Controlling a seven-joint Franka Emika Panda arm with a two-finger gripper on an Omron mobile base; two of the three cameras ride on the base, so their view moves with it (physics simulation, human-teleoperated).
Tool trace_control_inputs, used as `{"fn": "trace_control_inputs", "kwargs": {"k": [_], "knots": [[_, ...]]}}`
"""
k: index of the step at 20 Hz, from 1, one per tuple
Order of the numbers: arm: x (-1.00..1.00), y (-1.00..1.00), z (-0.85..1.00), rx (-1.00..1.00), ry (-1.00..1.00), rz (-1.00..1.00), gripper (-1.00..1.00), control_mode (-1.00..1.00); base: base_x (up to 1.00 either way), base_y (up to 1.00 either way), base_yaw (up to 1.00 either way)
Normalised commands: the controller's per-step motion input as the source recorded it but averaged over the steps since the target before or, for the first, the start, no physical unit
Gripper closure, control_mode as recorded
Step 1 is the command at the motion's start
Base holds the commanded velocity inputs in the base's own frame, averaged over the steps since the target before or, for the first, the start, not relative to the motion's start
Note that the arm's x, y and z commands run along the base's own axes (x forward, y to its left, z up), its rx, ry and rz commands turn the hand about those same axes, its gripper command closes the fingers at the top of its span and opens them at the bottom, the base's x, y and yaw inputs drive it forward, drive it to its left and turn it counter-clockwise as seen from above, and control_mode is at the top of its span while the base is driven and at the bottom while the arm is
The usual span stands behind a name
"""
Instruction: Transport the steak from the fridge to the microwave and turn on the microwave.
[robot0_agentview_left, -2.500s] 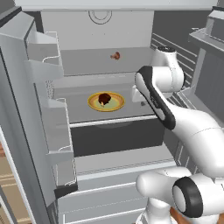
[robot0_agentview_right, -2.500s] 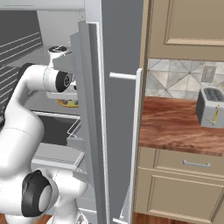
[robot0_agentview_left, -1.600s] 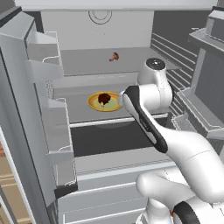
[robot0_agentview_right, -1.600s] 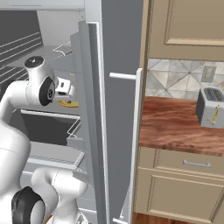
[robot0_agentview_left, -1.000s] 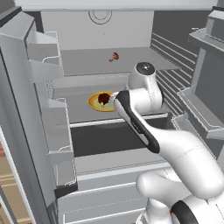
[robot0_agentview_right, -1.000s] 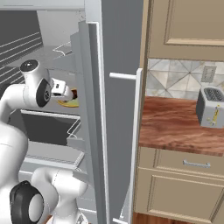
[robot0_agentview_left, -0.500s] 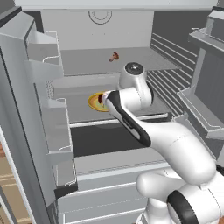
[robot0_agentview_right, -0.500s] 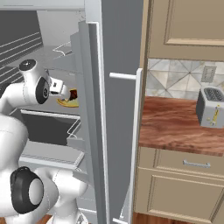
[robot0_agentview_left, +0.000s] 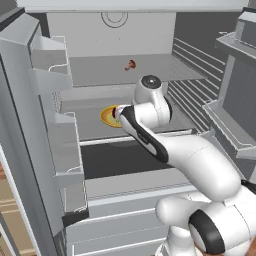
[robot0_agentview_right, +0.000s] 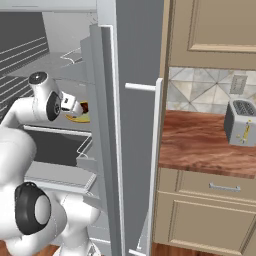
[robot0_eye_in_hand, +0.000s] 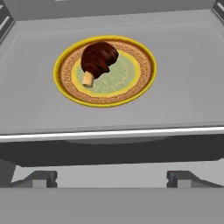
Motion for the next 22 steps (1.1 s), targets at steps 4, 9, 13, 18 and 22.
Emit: {"fn": "trace_control_inputs", "kwargs": {"k": [4, 9, 13, 18, 22], "knots": [[0.28, 0.06, -0.07, 0.01, 0.0, -0.05, -1.0, -1.0, 0.0, 0.0, 0.0], [0.3, 0.12, -0.11, 0.0, -0.01, -0.04, -1.0, -1.0, 0.0, 0.0, 0.0], [0.3, 0.14, -0.13, 0.0, 0.0, -0.03, -1.0, -1.0, 0.0, 0.0, 0.0], [0.35, 0.1, -0.11, 0.0, 0.0, -0.03, -1.0, -1.0, 0.0, 0.0, 0.0], [0.38, 0.11, -0.2, 0.0, 0.0, -0.01, -1.0, -1.0, 0.0, 0.0, 0.0]]}}
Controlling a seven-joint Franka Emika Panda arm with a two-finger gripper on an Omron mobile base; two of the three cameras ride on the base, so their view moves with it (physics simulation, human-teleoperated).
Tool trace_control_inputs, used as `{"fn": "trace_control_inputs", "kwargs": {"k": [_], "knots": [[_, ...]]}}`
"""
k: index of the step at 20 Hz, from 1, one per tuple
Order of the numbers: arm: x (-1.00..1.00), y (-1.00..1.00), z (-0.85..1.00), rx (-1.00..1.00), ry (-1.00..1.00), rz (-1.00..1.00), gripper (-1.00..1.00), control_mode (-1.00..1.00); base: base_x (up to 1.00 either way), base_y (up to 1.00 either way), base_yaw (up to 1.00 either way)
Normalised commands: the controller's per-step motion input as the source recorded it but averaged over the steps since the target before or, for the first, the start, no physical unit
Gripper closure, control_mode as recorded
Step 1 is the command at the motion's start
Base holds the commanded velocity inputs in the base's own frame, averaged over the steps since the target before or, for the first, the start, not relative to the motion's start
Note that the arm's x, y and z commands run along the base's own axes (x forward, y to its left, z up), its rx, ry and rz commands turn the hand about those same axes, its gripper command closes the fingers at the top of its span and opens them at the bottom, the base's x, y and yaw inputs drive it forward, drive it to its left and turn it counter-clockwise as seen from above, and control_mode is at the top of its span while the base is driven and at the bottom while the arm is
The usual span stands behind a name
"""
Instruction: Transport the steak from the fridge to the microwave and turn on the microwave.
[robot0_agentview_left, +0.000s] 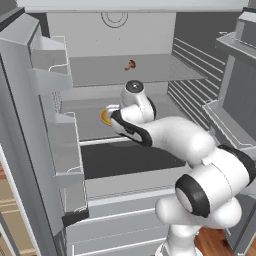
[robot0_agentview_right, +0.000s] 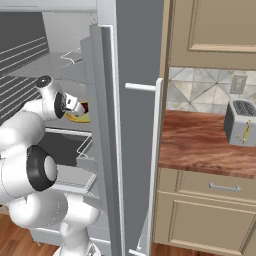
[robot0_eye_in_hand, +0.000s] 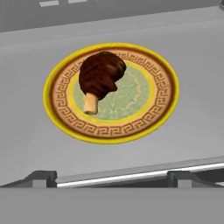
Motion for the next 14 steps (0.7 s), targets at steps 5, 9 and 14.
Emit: {"fn": "trace_control_inputs", "kwargs": {"k": [5, 9, 14], "knots": [[0.3, 0.06, -0.33, 0.0, 0.0, -0.01, -1.0, -1.0, 0.0, 0.0, 0.0], [0.27, 0.0, -0.23, 0.0, -0.01, 0.0, -1.0, -1.0, 0.0, 0.0, 0.0], [0.36, 0.0, -0.12, 0.02, -0.02, 0.0, -1.0, -1.0, 0.0, 0.0, 0.0]]}}
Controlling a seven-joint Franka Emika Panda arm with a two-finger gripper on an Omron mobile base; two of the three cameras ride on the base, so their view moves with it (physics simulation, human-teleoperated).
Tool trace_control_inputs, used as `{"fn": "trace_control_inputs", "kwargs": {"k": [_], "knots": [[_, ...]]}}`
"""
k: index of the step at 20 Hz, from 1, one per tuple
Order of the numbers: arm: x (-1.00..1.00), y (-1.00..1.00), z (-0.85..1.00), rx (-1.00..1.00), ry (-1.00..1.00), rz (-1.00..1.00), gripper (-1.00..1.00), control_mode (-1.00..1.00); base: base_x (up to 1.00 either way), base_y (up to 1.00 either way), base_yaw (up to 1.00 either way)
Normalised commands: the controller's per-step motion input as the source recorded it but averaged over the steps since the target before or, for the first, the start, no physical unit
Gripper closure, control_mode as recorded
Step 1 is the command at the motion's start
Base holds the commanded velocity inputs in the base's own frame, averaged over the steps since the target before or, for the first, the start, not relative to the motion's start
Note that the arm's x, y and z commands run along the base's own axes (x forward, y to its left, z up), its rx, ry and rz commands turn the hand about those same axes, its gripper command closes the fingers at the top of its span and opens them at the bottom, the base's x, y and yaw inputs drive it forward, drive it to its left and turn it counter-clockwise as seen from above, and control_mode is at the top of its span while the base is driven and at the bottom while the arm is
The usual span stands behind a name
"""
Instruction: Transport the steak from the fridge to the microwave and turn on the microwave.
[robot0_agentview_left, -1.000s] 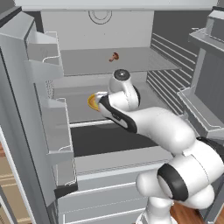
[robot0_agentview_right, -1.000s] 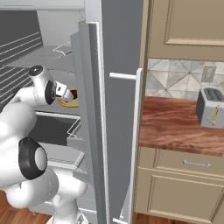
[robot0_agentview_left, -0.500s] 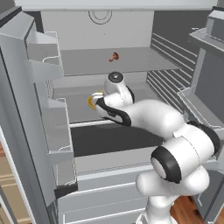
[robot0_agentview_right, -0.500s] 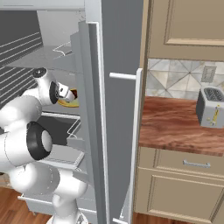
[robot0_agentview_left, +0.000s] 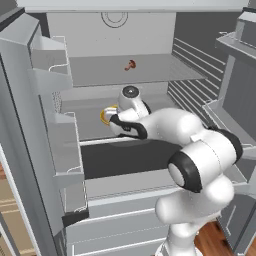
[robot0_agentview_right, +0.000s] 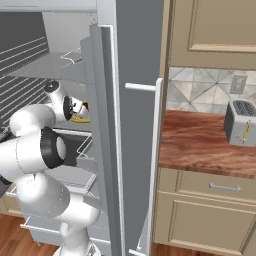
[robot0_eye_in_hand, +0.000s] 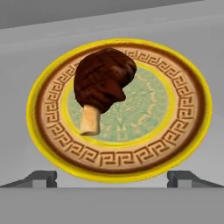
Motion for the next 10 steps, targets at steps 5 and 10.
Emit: {"fn": "trace_control_inputs", "kwargs": {"k": [5, 10], "knots": [[0.43, 0.0, -0.05, 0.01, -0.04, 0.0, -1.0, -1.0, 0.0, 0.0, 0.0], [0.3, 0.04, -0.08, 0.0, -0.01, -0.03, -1.0, -1.0, 0.0, 0.0, 0.0]]}}
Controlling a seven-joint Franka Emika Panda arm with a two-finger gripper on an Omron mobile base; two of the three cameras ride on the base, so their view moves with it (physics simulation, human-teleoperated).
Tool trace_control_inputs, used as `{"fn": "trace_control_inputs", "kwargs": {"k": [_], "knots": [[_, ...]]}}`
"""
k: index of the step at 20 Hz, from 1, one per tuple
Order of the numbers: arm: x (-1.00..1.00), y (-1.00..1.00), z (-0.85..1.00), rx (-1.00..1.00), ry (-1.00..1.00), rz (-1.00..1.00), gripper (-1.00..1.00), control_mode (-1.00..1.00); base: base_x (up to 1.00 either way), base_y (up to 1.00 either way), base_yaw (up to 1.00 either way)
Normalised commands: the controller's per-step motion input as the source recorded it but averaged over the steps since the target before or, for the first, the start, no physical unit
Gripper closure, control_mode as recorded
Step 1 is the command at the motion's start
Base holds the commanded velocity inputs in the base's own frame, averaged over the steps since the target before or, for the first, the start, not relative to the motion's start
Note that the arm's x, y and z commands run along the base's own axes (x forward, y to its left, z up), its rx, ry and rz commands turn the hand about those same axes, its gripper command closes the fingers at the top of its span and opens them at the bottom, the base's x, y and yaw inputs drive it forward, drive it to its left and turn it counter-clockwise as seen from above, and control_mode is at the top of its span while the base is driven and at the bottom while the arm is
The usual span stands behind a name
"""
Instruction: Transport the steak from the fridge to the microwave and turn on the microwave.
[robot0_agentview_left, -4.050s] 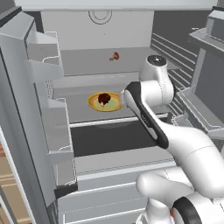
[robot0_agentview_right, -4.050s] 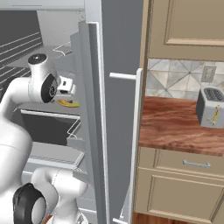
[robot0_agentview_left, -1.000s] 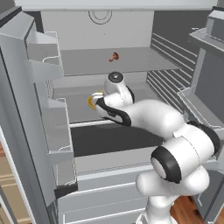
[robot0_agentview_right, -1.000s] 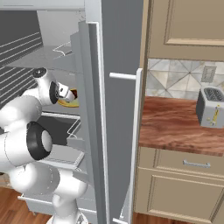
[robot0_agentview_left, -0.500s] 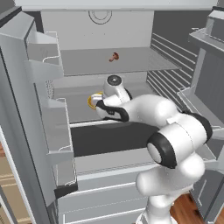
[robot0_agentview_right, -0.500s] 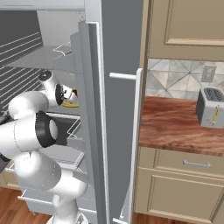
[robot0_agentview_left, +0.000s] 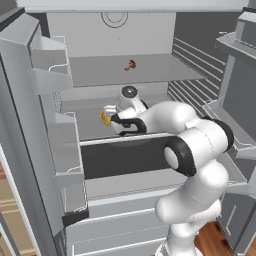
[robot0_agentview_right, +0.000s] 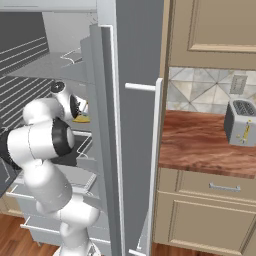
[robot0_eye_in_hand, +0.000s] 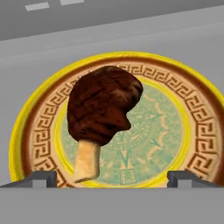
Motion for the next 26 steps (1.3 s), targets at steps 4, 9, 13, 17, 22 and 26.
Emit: {"fn": "trace_control_inputs", "kwargs": {"k": [4, 9, 13, 17, 22, 26], "knots": [[0.22, 0.18, -0.09, 0.0, 0.0, -0.07, -1.0, -1.0, 0.0, 0.0, 0.0], [0.23, 0.16, -0.04, 0.0, 0.0, -0.08, -1.0, -1.0, 0.0, 0.0, 0.0], [0.18, 0.13, -0.16, 0.0, 0.0, -0.06, -1.0, -1.0, 0.0, 0.0, 0.0], [0.15, 0.1, -0.25, 0.0, 0.0, -0.02, -1.0, -1.0, 0.0, 0.0, 0.0], [0.14, 0.02, -0.23, 0.0, -0.01, -0.01, -1.0, -1.0, 0.0, 0.0, 0.0], [0.05, 0.0, -0.28, 0.0, -0.07, 0.0, -1.0, -1.0, 0.0, 0.0, 0.0]]}}
